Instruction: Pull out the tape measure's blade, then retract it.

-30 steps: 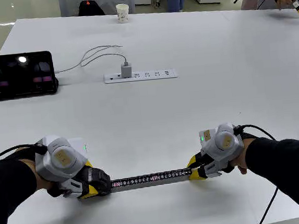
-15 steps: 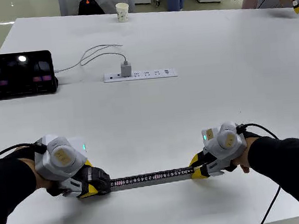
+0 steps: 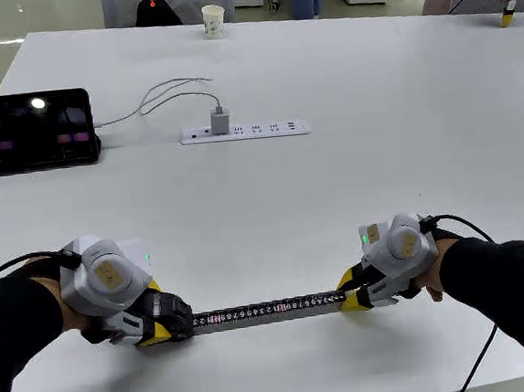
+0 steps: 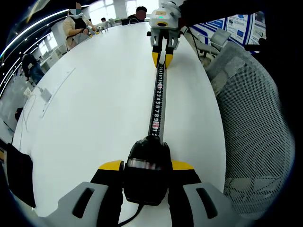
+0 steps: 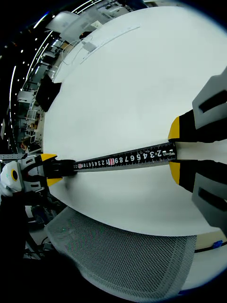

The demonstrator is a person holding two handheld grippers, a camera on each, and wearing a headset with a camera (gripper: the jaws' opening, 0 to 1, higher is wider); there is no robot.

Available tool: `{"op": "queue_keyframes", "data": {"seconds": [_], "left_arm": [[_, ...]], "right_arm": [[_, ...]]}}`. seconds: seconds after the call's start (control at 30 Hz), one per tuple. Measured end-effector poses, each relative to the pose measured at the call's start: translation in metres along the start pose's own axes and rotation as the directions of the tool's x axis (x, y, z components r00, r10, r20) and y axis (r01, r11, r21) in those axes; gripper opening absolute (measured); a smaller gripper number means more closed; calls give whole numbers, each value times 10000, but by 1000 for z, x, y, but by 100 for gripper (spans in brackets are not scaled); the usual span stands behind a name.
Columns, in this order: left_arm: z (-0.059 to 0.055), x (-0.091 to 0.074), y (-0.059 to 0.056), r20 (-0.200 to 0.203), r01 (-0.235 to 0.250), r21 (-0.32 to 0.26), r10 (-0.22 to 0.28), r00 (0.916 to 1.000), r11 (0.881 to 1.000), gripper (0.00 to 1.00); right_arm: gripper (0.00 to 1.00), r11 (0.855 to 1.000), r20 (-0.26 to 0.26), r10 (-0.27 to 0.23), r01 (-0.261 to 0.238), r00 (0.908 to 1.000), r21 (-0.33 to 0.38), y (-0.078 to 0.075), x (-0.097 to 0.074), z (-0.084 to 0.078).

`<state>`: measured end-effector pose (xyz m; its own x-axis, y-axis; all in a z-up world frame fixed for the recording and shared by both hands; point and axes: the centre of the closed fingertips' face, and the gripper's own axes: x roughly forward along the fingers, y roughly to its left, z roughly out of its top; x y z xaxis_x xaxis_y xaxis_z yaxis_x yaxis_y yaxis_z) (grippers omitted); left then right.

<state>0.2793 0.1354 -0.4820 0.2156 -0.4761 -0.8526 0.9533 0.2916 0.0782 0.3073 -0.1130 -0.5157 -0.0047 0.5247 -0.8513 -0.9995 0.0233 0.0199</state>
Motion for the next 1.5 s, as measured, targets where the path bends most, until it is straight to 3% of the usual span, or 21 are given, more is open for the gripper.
{"op": "queue_keyframes", "data": {"seconds": [0.23, 0.47, 0.77, 0.97, 1.0, 1.17, 1.37, 1.5], "left_arm": [[1, 0, 1, 302, -8, -256, 16, 9995, 9997, 31], [4, 1, 0, 420, -2, -110, 6, 9991, 9999, 31], [4, 3, 1, 290, 144, 29, -145, 9995, 9999, 31], [4, 3, 1, 203, 64, 125, -67, 9998, 9999, 32], [4, 3, 2, 177, 60, 190, -63, 9998, 9998, 32], [4, 3, 2, 146, 69, 200, -72, 9999, 9998, 32], [2, 2, 5, 209, -10, -298, 16, 9998, 9996, 35], [2, -6, 9, 351, -79, -819, 108, 9993, 9966, 40]], "right_arm": [[11, 9999, -141, 40, -42, 9999, -145, 0, 2, 1], [11, 9997, -342, -36, 28, 9994, -230, 0, 3, 1], [12, 9998, -859, 58, -74, 9963, -186, -2, 5, 1], [12, 9999, -1175, -131, 122, 9930, -83, -1, 6, 1], [12, 9978, -1211, -336, 402, 9921, 524, -2, 6, 0], [13, 9978, -1519, -485, 546, 9872, 363, -1, 8, 1], [12, 9980, -1585, -399, 471, 9865, 421, -1, 7, 1], [13, 9968, -1446, -664, 720, 9873, 342, -1, 6, 1]]}}
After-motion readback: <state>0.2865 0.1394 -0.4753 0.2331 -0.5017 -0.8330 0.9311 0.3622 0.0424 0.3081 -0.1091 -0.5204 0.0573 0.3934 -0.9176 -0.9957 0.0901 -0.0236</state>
